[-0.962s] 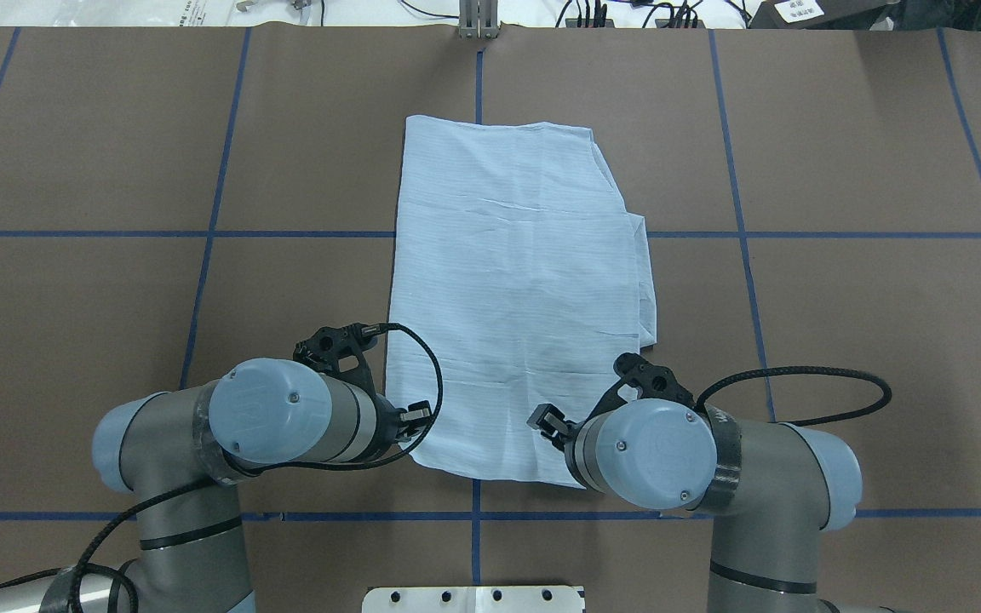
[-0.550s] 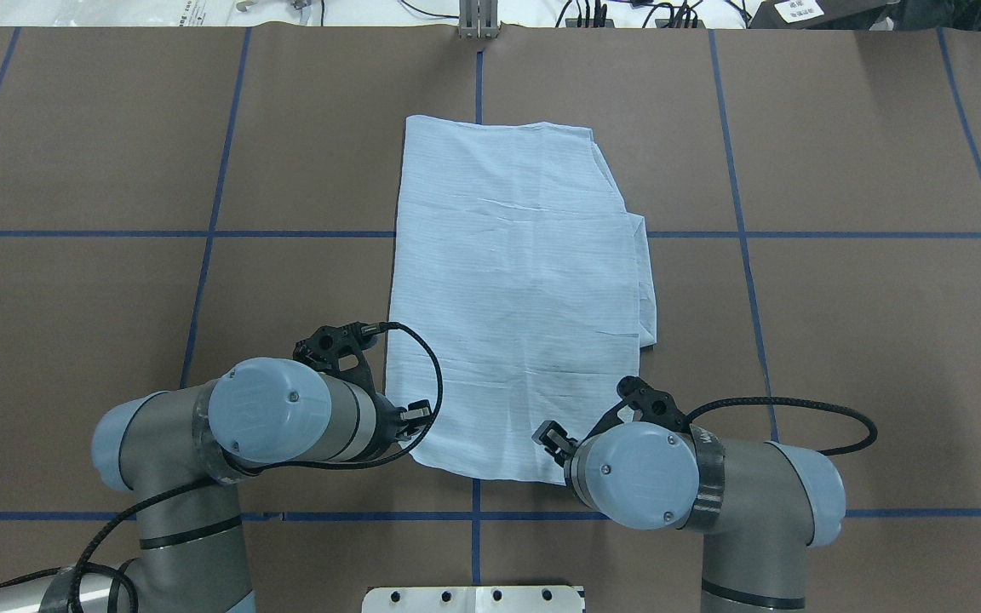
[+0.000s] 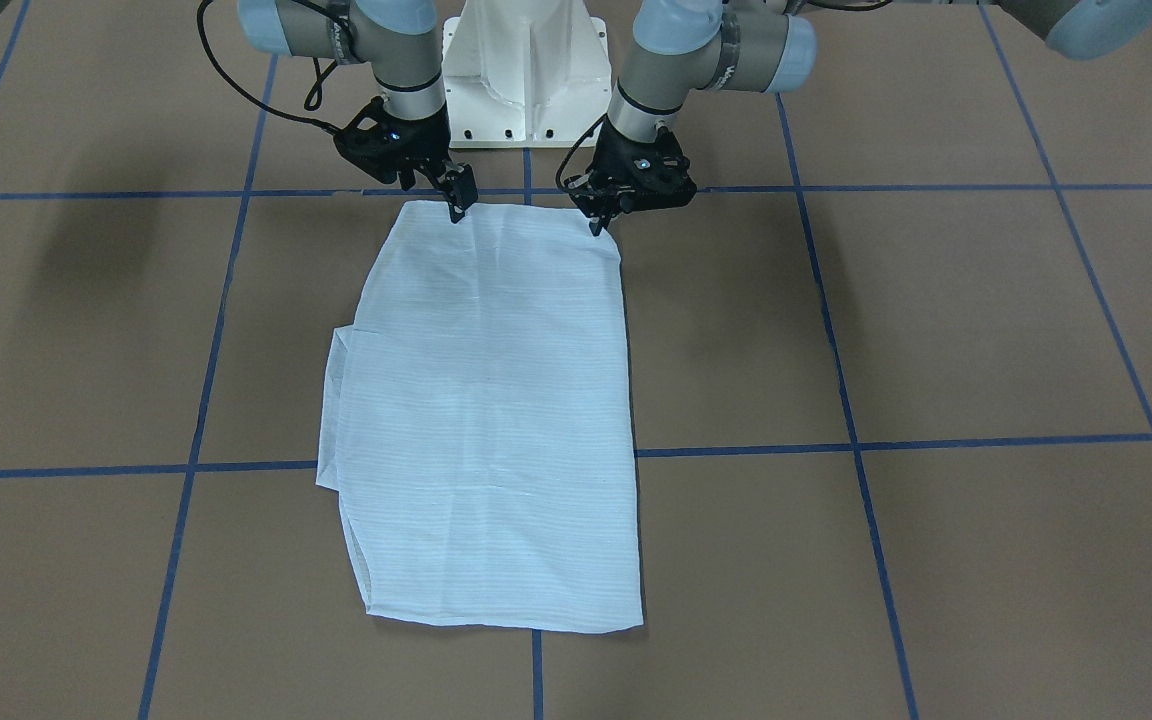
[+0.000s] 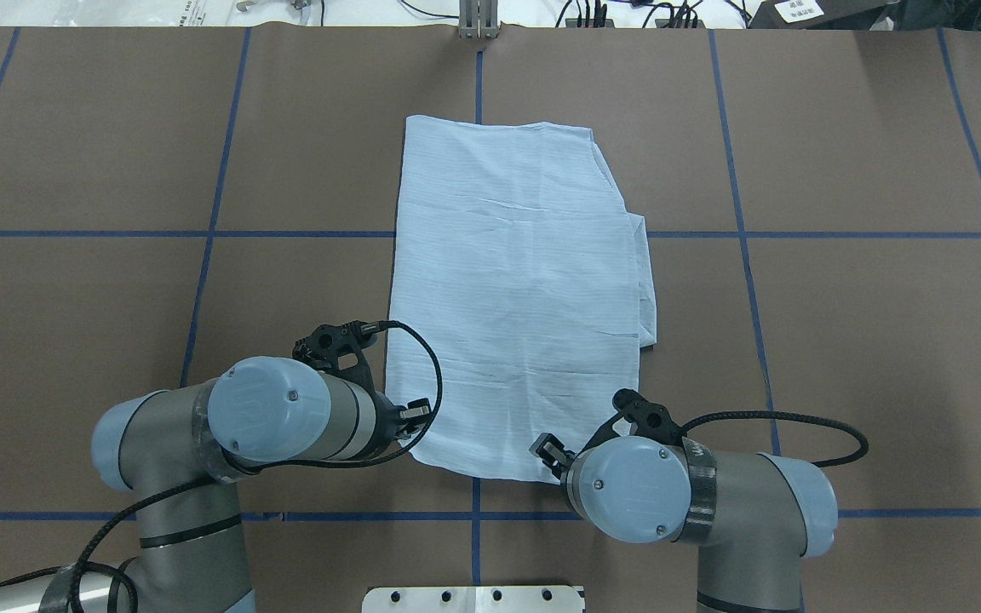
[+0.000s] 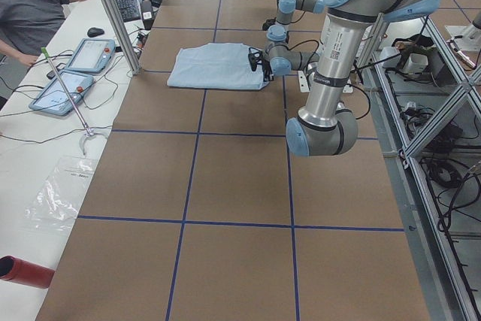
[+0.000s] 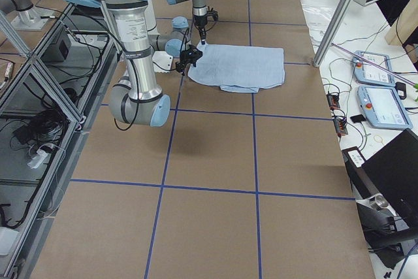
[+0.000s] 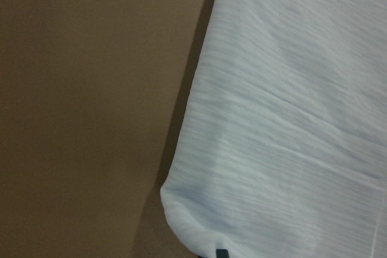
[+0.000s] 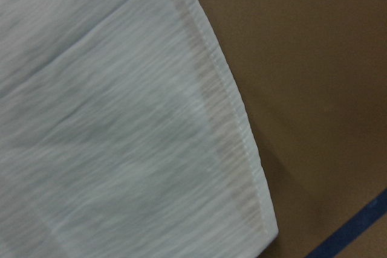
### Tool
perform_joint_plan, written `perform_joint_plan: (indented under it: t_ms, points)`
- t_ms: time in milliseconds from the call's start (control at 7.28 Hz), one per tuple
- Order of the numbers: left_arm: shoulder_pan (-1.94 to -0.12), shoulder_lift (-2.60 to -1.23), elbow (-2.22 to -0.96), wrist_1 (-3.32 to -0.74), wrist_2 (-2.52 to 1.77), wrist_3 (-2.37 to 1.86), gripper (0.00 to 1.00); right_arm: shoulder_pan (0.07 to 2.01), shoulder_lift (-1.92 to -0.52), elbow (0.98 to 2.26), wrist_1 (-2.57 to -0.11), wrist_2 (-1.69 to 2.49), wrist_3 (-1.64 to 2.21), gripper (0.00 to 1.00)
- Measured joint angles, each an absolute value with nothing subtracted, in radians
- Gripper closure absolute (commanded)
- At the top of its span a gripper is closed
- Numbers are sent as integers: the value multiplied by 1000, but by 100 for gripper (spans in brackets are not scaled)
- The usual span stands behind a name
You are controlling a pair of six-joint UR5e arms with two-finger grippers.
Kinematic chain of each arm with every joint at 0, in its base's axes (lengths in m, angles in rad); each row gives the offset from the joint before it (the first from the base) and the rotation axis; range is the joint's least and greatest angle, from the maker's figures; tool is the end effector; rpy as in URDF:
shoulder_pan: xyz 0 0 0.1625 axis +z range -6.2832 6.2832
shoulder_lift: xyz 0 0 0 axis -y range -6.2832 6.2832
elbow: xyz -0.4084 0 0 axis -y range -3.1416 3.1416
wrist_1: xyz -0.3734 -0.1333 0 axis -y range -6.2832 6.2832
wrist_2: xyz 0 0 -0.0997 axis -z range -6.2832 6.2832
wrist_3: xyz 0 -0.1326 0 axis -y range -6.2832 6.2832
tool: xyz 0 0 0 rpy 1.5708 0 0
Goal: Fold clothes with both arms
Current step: 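Position both grippers at the shirt's near corners and grasp them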
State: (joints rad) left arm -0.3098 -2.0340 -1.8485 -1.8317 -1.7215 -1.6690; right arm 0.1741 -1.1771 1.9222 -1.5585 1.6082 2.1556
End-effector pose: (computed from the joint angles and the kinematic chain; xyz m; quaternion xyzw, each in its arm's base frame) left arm 0.5580 -0.2977 0.2625 -0.0151 0.4832 -0.1418 0.8638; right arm -0.5634 -0.2294 0.3143 -0.0924 -0.3583 0.3377 0.8655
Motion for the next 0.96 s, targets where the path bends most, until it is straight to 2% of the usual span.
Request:
perform_joint_plan:
  t_ms: [412,550,687,962]
  points:
    - [-310,-2040,-1848,-1832,-1723,-1669,100,170,-1177,1905,-1559,1598,2155,2]
    - [-310,-2040,-1847,-1832,-1723,-1669,100,168,-1176,1903,-1558,1596,2155,8]
    - [-310,-2040,-1847,-1832,-1722,-1669,100,165,-1176,1903,-1559,1595,2155,18]
    - [-311,-2040,-1847,-1832,-1721,-1669,100,159,-1177,1904,-1559,1594,2155,53]
